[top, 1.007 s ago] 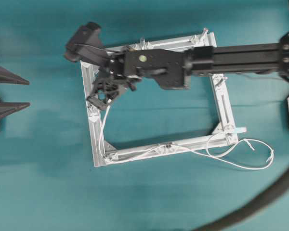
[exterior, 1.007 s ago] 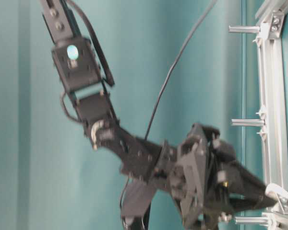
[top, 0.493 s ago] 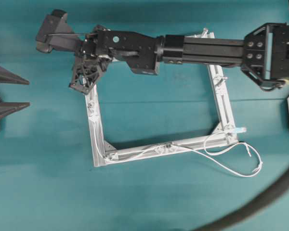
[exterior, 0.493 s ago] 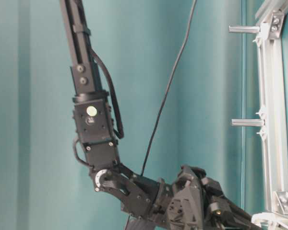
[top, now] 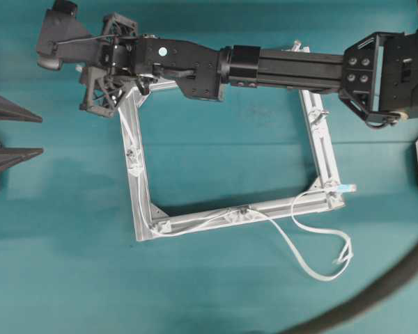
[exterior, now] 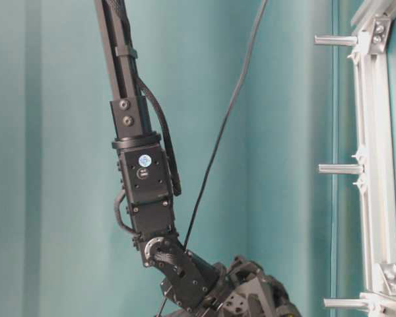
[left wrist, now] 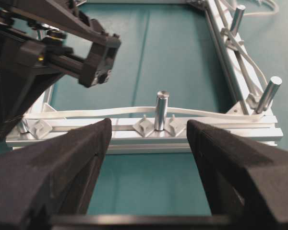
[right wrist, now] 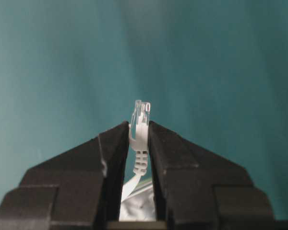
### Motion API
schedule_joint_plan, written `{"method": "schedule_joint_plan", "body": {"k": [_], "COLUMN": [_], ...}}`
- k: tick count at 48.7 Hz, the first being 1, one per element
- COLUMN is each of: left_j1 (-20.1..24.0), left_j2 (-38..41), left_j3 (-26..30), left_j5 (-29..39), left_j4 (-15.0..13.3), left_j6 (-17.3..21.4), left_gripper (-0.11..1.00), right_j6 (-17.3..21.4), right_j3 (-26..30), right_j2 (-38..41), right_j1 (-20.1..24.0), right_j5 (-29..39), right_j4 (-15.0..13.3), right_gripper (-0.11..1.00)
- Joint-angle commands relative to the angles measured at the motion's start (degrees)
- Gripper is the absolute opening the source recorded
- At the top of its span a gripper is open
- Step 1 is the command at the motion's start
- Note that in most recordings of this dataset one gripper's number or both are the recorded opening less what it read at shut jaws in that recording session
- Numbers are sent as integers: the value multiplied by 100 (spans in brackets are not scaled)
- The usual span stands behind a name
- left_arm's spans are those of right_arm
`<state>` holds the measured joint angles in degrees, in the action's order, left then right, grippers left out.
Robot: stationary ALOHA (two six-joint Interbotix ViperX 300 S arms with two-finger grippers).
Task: Move the cable alternately left and right between 8 pins so it hooks onto each one.
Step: 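Wrap the cable around the top-left corner pin with the right gripper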
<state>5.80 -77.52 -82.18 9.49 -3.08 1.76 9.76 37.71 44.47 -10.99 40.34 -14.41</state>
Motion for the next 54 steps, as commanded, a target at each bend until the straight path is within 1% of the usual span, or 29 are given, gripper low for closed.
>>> {"method": "schedule_joint_plan", "body": {"k": [1, 7, 9, 12, 13, 14, 20, 24, 28, 33, 38, 44, 50, 54], "left_j1": [-18, -18, -18, -18, -18, -18, -18, -18, -18, -18, -18, -18, -18, -18], "left_j2": [44, 44, 44, 44, 44, 44, 44, 44, 44, 44, 44, 44, 44, 44], "left_j3": [62, 62, 62, 53, 62, 53, 53, 53, 62, 62, 62, 53, 53, 53], "left_j5": [-35, -35, -35, -35, -35, -35, -35, -35, -35, -35, -35, -35, -44, -35], "left_j4": [9, 9, 9, 9, 9, 9, 9, 9, 9, 9, 9, 9, 9, 9], "left_j6": [44, 44, 44, 44, 44, 44, 44, 44, 44, 44, 44, 44, 44, 44], "left_gripper": [74, 74, 74, 74, 74, 74, 74, 74, 74, 74, 74, 74, 74, 74], "right_j6": [-9, 79, 176, 422, 527, 703, 1547, 2136, 2707, 3234, 3577, 3867, 4140, 4236], "right_j3": [176, 176, 176, 176, 176, 176, 176, 176, 158, 79, -53, -202, -396, -554], "right_j2": [-105, -62, -44, -26, -18, -18, -18, -18, -18, -18, -26, -70, -193, -272], "right_j1": [-26, -44, -35, -35, -44, -44, -44, -44, -44, -44, -44, -44, -26, -18], "right_j5": [-97, -62, -44, 26, 62, 105, 167, 149, 141, 167, 360, 659, 571, 562], "right_j4": [-114, -343, -466, -712, -809, -976, -1731, -2074, -2285, -2505, -2663, -2672, -2672, -2672], "right_gripper": [15, 15, 15, 15, 15, 15, 15, 15, 15, 15, 15, 15, 15, 15]}}
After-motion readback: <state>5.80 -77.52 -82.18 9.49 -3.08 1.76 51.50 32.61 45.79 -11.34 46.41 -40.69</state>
